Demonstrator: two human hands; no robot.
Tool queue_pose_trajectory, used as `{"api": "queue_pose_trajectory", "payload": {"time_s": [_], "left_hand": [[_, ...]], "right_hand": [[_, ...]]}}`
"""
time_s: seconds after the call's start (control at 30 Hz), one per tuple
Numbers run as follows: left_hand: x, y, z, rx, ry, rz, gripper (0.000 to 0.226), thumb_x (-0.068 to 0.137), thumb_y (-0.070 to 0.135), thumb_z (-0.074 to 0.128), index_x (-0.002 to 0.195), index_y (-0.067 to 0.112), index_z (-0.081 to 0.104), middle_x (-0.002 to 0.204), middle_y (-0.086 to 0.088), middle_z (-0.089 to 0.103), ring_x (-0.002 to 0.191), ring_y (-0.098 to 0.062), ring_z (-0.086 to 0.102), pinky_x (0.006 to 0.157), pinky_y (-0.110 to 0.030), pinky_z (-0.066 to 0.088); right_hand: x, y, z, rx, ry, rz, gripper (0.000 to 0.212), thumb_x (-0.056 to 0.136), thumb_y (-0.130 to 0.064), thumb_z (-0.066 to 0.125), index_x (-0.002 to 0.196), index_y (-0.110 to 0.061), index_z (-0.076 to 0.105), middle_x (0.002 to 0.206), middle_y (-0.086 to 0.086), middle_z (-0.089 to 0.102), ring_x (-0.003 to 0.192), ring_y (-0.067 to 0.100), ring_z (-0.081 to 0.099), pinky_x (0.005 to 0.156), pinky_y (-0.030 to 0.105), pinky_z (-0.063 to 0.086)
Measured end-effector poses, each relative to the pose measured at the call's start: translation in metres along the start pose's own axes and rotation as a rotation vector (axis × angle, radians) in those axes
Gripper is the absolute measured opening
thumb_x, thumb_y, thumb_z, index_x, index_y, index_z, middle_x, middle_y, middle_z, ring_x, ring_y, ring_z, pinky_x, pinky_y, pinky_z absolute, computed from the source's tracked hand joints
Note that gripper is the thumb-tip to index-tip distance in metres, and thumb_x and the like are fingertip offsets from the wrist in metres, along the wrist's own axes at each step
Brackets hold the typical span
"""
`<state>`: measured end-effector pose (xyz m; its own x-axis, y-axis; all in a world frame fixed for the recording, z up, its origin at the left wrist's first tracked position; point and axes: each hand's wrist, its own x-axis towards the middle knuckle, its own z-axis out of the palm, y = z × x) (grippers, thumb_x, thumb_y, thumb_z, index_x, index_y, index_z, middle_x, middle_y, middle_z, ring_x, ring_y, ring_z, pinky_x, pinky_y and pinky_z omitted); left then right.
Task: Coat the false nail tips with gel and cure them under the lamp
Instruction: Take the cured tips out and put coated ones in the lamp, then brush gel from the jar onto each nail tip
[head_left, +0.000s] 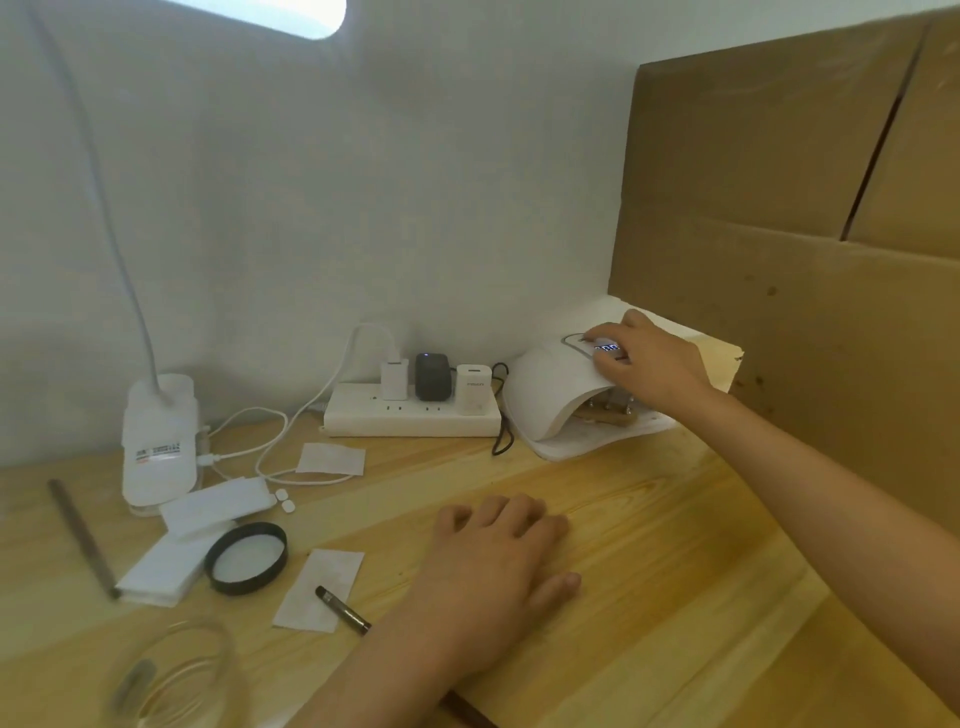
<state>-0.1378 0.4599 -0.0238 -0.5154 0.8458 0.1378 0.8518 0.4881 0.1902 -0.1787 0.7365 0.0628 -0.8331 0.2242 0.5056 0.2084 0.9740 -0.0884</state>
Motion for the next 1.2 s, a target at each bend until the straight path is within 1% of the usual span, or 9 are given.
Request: {"api": "queue_pose_trajectory", "payload": {"time_s": [0.27, 0.47, 0.57, 0.67, 0.8, 0.87, 1.0, 1.1, 1.2], "left_hand": [[0.002, -0.001, 0.005, -0.005, 0.028, -0.007, 0.05, 0.099, 0.06, 0.029, 0.146, 0.044, 0.026, 0.152, 0.019, 0.023, 0.139, -0.005, 0.018, 0.106, -0.033, 0.009], [0.001, 0.003, 0.002, 0.003, 0.005, -0.005, 0.051, 0.101, 0.057, 0.03, 0.149, 0.04, 0.026, 0.155, 0.013, 0.023, 0.142, -0.008, 0.019, 0.112, -0.037, 0.012], [0.001, 0.012, -0.009, 0.077, -0.053, -0.025, 0.053, 0.103, 0.052, 0.031, 0.152, 0.032, 0.026, 0.159, 0.005, 0.023, 0.145, -0.014, 0.019, 0.115, -0.041, 0.013], [-0.001, 0.03, -0.022, 0.189, -0.083, -0.043, 0.051, 0.105, 0.04, 0.037, 0.15, 0.018, 0.032, 0.156, -0.007, 0.03, 0.145, -0.023, 0.026, 0.117, -0.046, 0.01], [-0.024, 0.044, -0.044, 0.323, -0.025, 0.019, 0.045, 0.105, 0.028, 0.042, 0.146, 0.009, 0.04, 0.149, -0.016, 0.04, 0.135, -0.03, 0.04, 0.118, -0.05, 0.016], [-0.054, 0.045, -0.058, 0.32, 0.021, 0.047, 0.04, 0.104, 0.027, 0.045, 0.139, 0.009, 0.049, 0.137, -0.016, 0.051, 0.125, -0.033, 0.049, 0.116, -0.049, 0.023], [-0.154, 0.024, -0.071, 0.267, 0.132, 0.034, 0.016, 0.091, 0.05, 0.057, 0.1, 0.044, 0.068, 0.094, 0.021, 0.066, 0.088, 0.003, 0.06, 0.088, -0.019, 0.043], [-0.231, 0.003, -0.085, 0.164, 0.286, -0.02, 0.015, 0.091, 0.037, 0.063, 0.077, 0.037, 0.063, 0.07, 0.014, 0.05, 0.064, 0.002, 0.046, 0.06, -0.01, 0.038], [-0.297, -0.028, -0.102, 0.078, 0.427, -0.206, 0.017, 0.094, 0.035, 0.054, 0.077, 0.032, 0.056, 0.07, 0.013, 0.05, 0.059, 0.006, 0.039, 0.05, -0.01, 0.033]], "right_hand": [[0.008, 0.0, 0.007, 0.087, 0.008, 0.111, 0.029, 0.094, -0.033, 0.048, 0.117, -0.037, 0.065, 0.09, -0.007, 0.043, 0.093, 0.017, 0.055, 0.072, 0.03, 0.031], [-0.017, -0.02, -0.006, -0.037, 0.003, 0.079, 0.04, 0.097, -0.028, 0.046, 0.137, -0.029, 0.05, 0.112, 0.002, 0.045, 0.111, 0.024, 0.052, 0.074, 0.034, 0.041], [-0.062, -0.047, -0.019, -0.026, 0.038, -0.11, 0.035, 0.096, -0.029, 0.053, 0.13, -0.031, 0.054, 0.109, -0.005, 0.049, 0.105, 0.016, 0.052, 0.065, 0.033, 0.044], [-0.113, -0.075, -0.032, 0.111, -0.054, -0.289, 0.016, 0.094, -0.026, 0.059, 0.101, -0.035, 0.069, 0.087, -0.011, 0.05, 0.085, 0.006, 0.055, 0.058, 0.032, 0.043], [-0.145, -0.105, -0.047, 0.302, -0.239, -0.387, 0.025, 0.096, -0.021, 0.058, 0.092, -0.044, 0.066, 0.091, -0.026, 0.058, 0.086, -0.006, 0.054, 0.066, 0.014, 0.04], [-0.15, -0.127, -0.058, 0.467, -0.287, -0.429, 0.03, 0.097, -0.015, 0.057, 0.088, -0.042, 0.067, 0.083, -0.02, 0.062, 0.077, 0.002, 0.056, 0.063, 0.014, 0.039], [-0.167, -0.193, -0.088, 0.582, -0.323, -0.696, 0.021, 0.093, -0.023, 0.06, 0.09, -0.042, 0.068, 0.064, -0.014, 0.056, 0.057, 0.004, 0.051, 0.053, 0.014, 0.039], [-0.185, -0.255, -0.096, 0.542, -0.23, -0.888, 0.021, 0.086, -0.023, 0.058, 0.092, -0.041, 0.067, 0.061, -0.021, 0.045, 0.055, -0.015, 0.041, 0.057, -0.004, 0.03], [-0.201, -0.321, -0.071, 0.531, -0.532, -0.955, 0.03, 0.099, -0.03, 0.047, 0.127, -0.042, 0.049, 0.07, -0.028, 0.047, 0.066, -0.009, 0.047, 0.071, 0.009, 0.031]]}}
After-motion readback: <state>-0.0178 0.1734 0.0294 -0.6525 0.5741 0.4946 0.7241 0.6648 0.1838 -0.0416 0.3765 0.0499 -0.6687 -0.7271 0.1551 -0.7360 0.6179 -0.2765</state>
